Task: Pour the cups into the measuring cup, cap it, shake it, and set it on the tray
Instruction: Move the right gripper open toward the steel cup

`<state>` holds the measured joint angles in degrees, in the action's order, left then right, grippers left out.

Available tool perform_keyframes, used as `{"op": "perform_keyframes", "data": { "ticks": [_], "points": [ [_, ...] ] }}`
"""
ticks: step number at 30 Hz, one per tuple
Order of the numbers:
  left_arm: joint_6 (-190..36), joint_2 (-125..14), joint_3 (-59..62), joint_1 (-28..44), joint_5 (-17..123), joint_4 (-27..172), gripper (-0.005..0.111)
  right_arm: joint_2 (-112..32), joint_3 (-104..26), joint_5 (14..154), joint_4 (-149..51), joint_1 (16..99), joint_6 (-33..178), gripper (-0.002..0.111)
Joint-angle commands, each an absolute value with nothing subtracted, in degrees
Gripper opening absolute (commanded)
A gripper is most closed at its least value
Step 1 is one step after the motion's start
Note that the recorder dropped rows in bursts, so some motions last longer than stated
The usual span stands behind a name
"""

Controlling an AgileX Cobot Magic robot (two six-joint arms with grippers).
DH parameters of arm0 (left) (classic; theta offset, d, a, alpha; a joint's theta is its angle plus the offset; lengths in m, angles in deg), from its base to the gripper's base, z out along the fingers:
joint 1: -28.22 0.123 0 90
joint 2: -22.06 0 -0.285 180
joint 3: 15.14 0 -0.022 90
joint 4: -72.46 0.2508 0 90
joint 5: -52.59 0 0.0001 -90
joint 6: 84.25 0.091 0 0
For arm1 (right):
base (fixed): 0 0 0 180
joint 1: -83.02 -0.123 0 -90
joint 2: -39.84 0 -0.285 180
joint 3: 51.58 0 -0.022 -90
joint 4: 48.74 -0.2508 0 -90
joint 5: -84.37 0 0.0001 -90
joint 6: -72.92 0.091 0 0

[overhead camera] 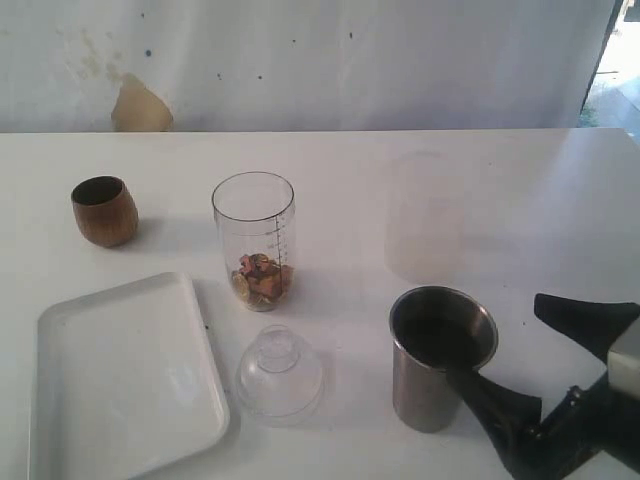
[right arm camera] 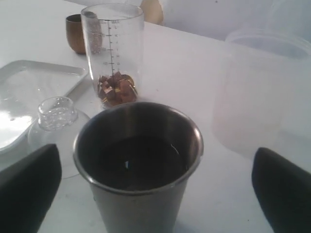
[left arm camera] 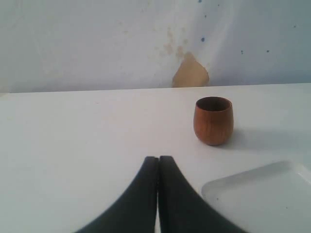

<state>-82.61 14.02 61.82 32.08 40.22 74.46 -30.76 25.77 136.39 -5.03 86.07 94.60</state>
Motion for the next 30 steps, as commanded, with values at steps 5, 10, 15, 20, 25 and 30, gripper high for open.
{"op": "perform_keyframes", "data": {
  "ticks": [5, 10, 15, 20, 25, 30],
  "points": [
    [-82.7, 14.3, 62.1, 32.2, 40.5, 74.6, 0.001, -31.4, 25.6, 135.9, -6.6, 86.3, 95.1, 0.105],
    [-82.7, 14.3, 62.1, 32.2, 40.5, 74.6, 0.001, -35.3, 25.6, 138.0, -6.3, 86.3, 94.3, 0.105],
    [-82.7, 14.3, 62.1, 32.2, 40.5, 74.6, 0.001, -40.2, 25.6, 141.8, -4.8, 86.3, 91.5, 0.105],
    [-82.7, 14.3, 62.1, 32.2, 40.5, 74.6, 0.001, -46.2, 25.6, 143.8, -5.8, 86.3, 89.2, 0.105],
    [-82.7, 14.3, 62.1, 32.2, 40.5, 74.6, 0.001, -52.6, 25.3, 147.7, -5.2, 86.3, 85.5, 0.105],
    [-82.7, 14.3, 62.1, 32.2, 40.5, 74.6, 0.001, -58.0, 23.9, 150.9, -5.0, 86.3, 83.4, 0.105]
  ]
}}
